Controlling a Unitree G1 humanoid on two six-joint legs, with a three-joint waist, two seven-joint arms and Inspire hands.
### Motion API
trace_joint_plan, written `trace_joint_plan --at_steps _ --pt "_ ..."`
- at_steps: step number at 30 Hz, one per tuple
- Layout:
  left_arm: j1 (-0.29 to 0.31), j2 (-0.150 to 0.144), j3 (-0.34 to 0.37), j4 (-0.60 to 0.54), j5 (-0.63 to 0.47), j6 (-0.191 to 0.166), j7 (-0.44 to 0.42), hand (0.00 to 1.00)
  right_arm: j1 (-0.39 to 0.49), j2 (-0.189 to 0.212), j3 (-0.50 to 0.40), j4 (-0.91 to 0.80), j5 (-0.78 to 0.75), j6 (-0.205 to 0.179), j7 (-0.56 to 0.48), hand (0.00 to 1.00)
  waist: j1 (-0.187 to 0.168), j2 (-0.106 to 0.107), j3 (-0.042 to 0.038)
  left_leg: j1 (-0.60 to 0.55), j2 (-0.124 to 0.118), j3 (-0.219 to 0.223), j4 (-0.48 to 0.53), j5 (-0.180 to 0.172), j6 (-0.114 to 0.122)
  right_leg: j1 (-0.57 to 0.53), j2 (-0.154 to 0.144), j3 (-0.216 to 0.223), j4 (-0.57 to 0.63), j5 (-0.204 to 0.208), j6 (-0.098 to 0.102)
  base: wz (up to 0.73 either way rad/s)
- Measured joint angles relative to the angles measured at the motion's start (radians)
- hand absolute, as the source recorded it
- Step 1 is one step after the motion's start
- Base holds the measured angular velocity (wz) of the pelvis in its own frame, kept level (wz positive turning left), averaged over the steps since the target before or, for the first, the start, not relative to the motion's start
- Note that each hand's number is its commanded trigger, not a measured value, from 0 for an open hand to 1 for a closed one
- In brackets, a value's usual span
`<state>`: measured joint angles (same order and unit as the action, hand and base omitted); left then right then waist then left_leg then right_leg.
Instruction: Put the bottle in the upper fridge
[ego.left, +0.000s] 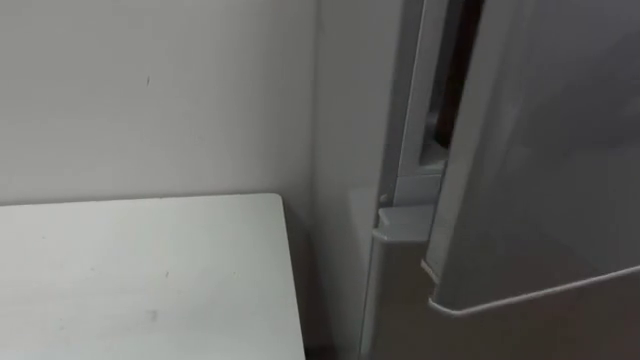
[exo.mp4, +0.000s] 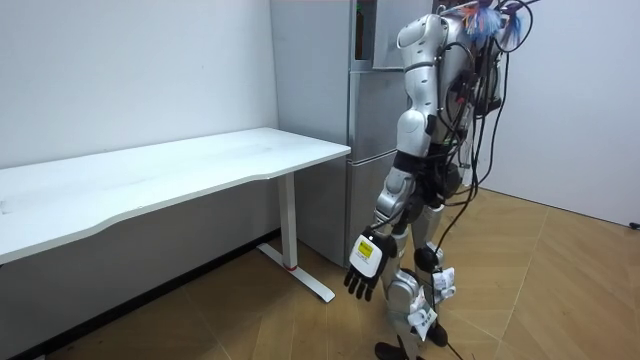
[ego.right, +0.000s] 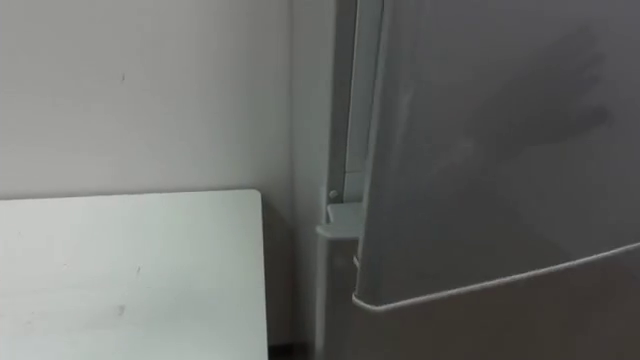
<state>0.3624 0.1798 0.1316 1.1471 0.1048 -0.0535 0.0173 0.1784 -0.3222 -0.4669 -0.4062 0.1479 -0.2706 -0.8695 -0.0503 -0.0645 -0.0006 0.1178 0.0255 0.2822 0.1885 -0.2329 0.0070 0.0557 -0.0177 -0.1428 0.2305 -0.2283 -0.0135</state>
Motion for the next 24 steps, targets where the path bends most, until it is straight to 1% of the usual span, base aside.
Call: trace_joint_plan --at_steps 2,3,4,5,8,10,13,17,19,20,24 --pt "-0.009 0.005 -0.019 -0.001 0.000 0.001 0.001 0.00 0.000 0.000 0.056 -0.006 0.000 0.000 0.013 0.00 0.004 0.000 0.0000 -0.002 0.000 -0.014 0.000 0.000 0.000 0.006 0.002 -0.006 -0.010 0.003 0.001 0.11" --pt "-0.013 0.005 -0.019 -0.001 0.000 0.001 0.001 0.00 0.000 0.000 0.070 -0.007 -0.001 0.001 0.023 0.00 0.006 0.000 0.0002 -0.002 0.000 -0.016 0.000 0.000 0.000 0.006 0.002 -0.007 -0.010 0.004 0.001 0.11" --pt "-0.019 0.005 -0.019 -0.001 0.000 0.003 0.002 0.00 -0.001 0.000 0.095 -0.007 -0.001 0.002 0.040 0.00 0.010 0.004 0.0020 -0.002 -0.001 -0.019 -0.001 0.000 0.000 0.008 0.001 -0.009 -0.010 0.004 0.001 0.06" --pt "-0.026 0.005 -0.019 -0.001 0.000 0.005 0.002 0.00 -0.001 0.000 0.119 -0.008 -0.001 0.003 0.056 0.00 0.021 0.003 0.0010 0.000 -0.001 -0.021 -0.002 0.000 0.000 0.010 0.001 -0.011 -0.010 0.004 0.001 0.05" --pt "-0.044 0.006 -0.019 0.003 -0.001 0.011 0.005 0.00 -0.009 0.000 0.148 -0.021 -0.002 0.011 0.083 0.00 0.038 0.005 0.0017 -0.002 -0.002 -0.028 -0.002 0.000 0.000 0.012 0.000 -0.017 -0.009 0.004 0.001 0.06" --pt "-0.048 0.006 -0.019 0.011 -0.001 0.011 0.005 0.00 -0.043 0.000 0.167 -0.026 -0.027 0.011 0.082 0.00 0.044 0.004 0.0006 -0.002 -0.001 -0.031 -0.002 0.000 0.000 0.012 0.000 -0.021 -0.009 0.004 0.001 0.05" --pt "-0.056 0.006 -0.018 0.021 -0.001 0.012 0.005 0.00 -0.093 0.000 0.171 -0.047 -0.073 0.011 0.083 0.00 0.053 0.005 0.0006 -0.005 -0.001 -0.040 -0.001 0.000 0.000 0.017 0.000 -0.030 -0.010 0.004 0.001 0.08" --pt "-0.057 0.007 -0.017 0.019 0.018 0.012 0.006 0.00 -0.151 -0.001 0.175 -0.082 -0.080 0.010 0.087 0.00 0.062 0.007 -0.0026 -0.011 -0.003 -0.052 0.000 0.000 0.000 0.020 -0.003 -0.047 -0.017 0.004 0.001 0.10" --pt "-0.055 0.010 -0.017 0.020 0.021 0.012 0.006 0.00 -0.158 -0.001 0.178 -0.088 -0.081 0.008 0.088 0.00 0.061 0.007 -0.0028 -0.009 -0.005 -0.068 0.001 0.000 0.000 0.034 -0.004 -0.057 -0.028 0.005 0.001 0.18" --pt "-0.055 0.010 -0.017 0.020 0.022 0.012 0.006 0.00 -0.159 -0.001 0.179 -0.088 -0.081 0.007 0.092 0.00 0.064 0.009 -0.0011 -0.007 -0.005 -0.068 0.001 0.000 0.000 0.036 -0.005 -0.062 -0.027 0.005 0.001 0.12" --pt "-0.059 0.011 -0.015 0.015 0.045 0.012 0.005 0.00 -0.160 -0.001 0.181 -0.088 -0.081 0.001 0.101 0.00 0.081 0.010 -0.0011 -0.007 -0.005 -0.071 0.001 0.000 0.000 0.037 -0.005 -0.064 -0.027 0.005 0.001 0.00"
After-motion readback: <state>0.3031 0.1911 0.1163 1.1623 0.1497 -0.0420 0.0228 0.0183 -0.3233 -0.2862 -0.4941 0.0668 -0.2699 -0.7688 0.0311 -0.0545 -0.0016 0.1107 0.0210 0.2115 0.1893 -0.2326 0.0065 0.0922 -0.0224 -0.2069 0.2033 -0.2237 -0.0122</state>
